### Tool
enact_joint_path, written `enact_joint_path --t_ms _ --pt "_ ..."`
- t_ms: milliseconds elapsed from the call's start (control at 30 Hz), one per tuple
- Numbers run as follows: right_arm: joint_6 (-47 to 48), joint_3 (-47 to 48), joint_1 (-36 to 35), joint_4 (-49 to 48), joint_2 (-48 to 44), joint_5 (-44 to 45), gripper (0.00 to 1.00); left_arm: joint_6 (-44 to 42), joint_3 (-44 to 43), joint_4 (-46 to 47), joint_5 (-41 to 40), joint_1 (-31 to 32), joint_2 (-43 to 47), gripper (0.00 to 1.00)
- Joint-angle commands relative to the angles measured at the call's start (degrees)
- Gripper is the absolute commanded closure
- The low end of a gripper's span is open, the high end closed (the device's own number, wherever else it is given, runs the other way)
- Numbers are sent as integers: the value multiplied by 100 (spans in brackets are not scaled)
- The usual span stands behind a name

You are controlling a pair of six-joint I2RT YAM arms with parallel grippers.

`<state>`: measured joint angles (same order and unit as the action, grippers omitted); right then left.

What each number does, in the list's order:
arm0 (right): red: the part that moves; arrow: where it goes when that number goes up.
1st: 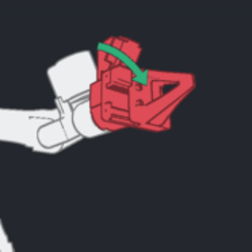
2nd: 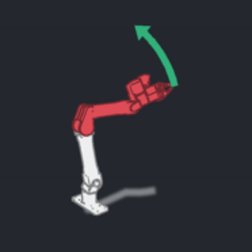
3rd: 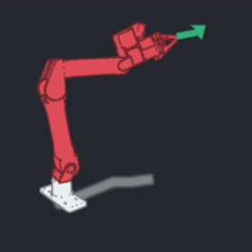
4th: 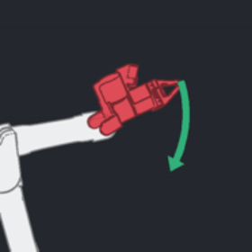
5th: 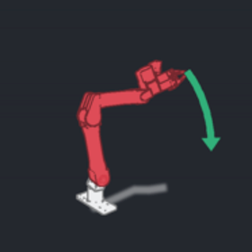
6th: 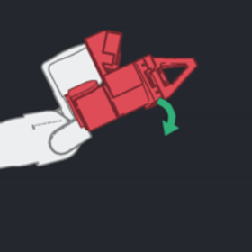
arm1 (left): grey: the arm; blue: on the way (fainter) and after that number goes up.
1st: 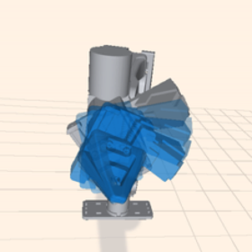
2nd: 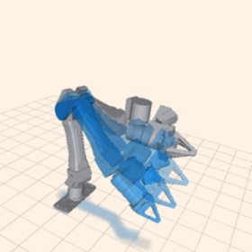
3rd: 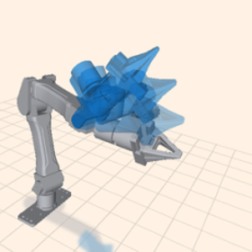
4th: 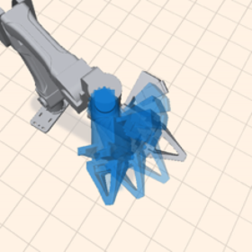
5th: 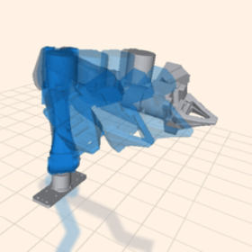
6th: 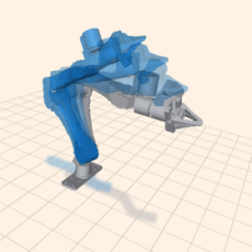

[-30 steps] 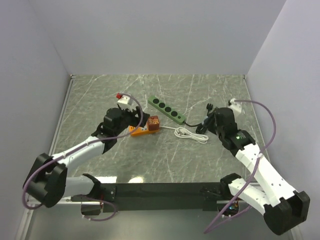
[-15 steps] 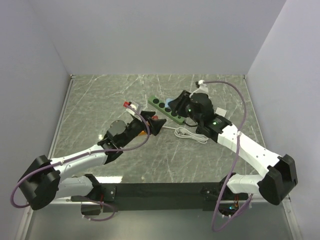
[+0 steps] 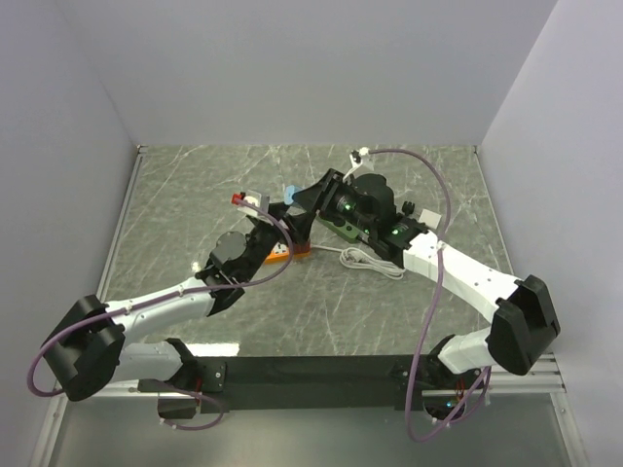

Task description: Insert the plug

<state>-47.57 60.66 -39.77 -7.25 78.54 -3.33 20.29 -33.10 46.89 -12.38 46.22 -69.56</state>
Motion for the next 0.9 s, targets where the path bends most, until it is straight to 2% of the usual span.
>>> enact_joint_path --t_ms 0,100,133,233,400,500,533,633,667,700,733,767,867 --pt "-182 262 -83 -550 73 -431 100 -236 -319 356 -484 28 -49 22" --pt "-182 253 -119 -594 47 -449 100 -368 -302 435 -660 28 -40 27" --pt "-200 244 -128 -603 30 -466 100 -412 -302 461 -686 28 -23 37" --pt "-296 174 -136 -743 -14 -572 100 -456 -319 452 -564 28 -31 53" --pt "-367 174 -136 -875 47 -852 100 -517 -250 592 -458 28 -93 61" --pt "-253 147 -145 -936 100 -923 99 -780 -162 724 -344 28 -23 88" --pt "-209 139 -145 -945 117 -932 96 -825 -144 699 -335 28 4 100" --pt "124 174 -58 -1007 135 -1115 67 -1158 -83 541 -81 1 275 100" --pt "386 226 -5 -998 144 -1204 47 -1220 -65 453 233 -60 337 100" --pt "502 253 135 -981 118 -1344 36 -1256 -100 174 436 -138 468 100" --pt "590 270 206 -963 91 -1398 36 -1256 -117 -12 612 -226 470 100" --pt "696 253 328 -1006 56 -1494 29 -1265 -126 -135 771 -384 600 100" --pt "767 131 724 -1077 -120 -1731 27 -1361 -12 -391 1159 -578 873 100"
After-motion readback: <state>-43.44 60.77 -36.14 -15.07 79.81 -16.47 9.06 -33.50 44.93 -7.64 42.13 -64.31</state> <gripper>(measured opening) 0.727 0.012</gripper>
